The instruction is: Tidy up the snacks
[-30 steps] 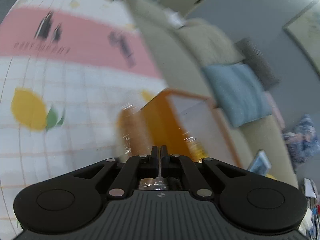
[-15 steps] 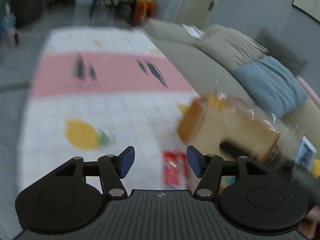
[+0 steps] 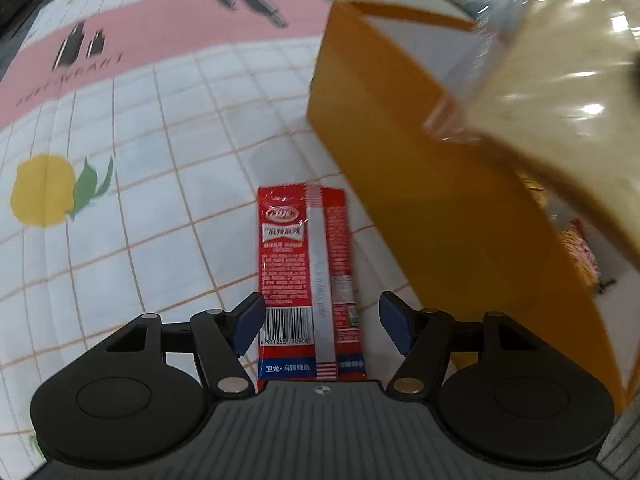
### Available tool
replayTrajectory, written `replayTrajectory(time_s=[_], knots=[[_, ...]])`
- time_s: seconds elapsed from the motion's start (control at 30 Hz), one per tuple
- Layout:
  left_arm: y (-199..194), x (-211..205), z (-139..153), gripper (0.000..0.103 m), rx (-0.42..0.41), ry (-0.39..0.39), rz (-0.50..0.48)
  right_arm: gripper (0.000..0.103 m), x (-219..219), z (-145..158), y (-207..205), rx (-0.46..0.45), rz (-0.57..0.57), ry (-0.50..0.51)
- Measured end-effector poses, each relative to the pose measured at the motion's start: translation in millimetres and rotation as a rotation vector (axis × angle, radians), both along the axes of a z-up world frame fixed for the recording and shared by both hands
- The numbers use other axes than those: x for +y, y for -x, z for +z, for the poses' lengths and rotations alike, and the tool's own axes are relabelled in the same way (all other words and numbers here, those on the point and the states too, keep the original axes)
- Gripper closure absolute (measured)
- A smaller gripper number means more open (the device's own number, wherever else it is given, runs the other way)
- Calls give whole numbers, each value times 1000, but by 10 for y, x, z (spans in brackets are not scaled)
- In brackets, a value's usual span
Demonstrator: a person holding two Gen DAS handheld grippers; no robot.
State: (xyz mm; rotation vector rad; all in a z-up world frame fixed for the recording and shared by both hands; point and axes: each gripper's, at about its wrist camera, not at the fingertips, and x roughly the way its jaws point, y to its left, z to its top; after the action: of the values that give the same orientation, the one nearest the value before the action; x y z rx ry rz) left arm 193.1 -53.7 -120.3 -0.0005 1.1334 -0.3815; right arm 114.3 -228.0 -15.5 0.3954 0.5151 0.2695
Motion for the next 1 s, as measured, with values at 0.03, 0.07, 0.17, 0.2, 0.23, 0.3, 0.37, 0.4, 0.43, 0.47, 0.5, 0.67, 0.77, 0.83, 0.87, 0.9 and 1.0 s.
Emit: replayTrajectory(time_s=[0.03, 0.07, 0.17, 0.2, 0.23, 0.3, 0.37, 0.4, 0.43, 0.47, 0.5, 0.67, 0.77, 0.83, 0.87, 0.9, 1.0], knots=[[6, 0, -26, 24, 4, -16, 7, 80, 8, 4, 7, -4, 7, 2], [8, -26, -30, 18, -9, -27, 2, 80, 10, 11, 18, -6, 10, 2], [5, -120, -61, 10, -24, -69, -1, 80, -23, -8, 3, -4, 15, -26], [8, -156, -62, 8, -33, -85, 2, 80, -29, -13, -11, -3, 17, -34], [16, -191, -68, 6, -45, -107, 5, 80, -24, -10, -20, -5, 19, -32], [41, -265, -87, 12, -74, -149, 11, 80, -18, -3, -34, -14, 17, -23], [92, -273, -40, 52, -116, -165, 24, 80, -22, -27, -43, -21, 18, -25], [77, -265, -24, 55, -94, -160, 26, 80, -26, -29, -44, -22, 17, -34], [63, -234, -7, 62, -78, -151, 48, 80, -29, -23, -41, -22, 15, -38], [55, -200, 5, 69, -71, -146, 68, 80, -32, -49, -64, -24, 12, -30], [47, -170, 16, 71, -68, -144, 84, 80, -26, -40, -70, -30, 10, -16], [107, -97, 208, 72, -116, -161, 97, 80, -77, 39, -54, -48, 13, -10], [127, -113, 435, 72, -159, -165, 107, 80, -151, 95, -42, -56, -2, -3], [169, -112, 614, 72, -199, -163, 115, 80, -234, 135, -38, -56, -18, 5], [170, -121, 665, 72, -214, -159, 119, 80, -291, 157, -48, -47, -27, 3], [197, -112, 773, 72, -232, -146, 124, 80, -370, 176, -71, -29, -38, -2], [281, -93, 1088, 72, -287, -96, 137, 80, -671, 179, -207, 60, -79, -52]])
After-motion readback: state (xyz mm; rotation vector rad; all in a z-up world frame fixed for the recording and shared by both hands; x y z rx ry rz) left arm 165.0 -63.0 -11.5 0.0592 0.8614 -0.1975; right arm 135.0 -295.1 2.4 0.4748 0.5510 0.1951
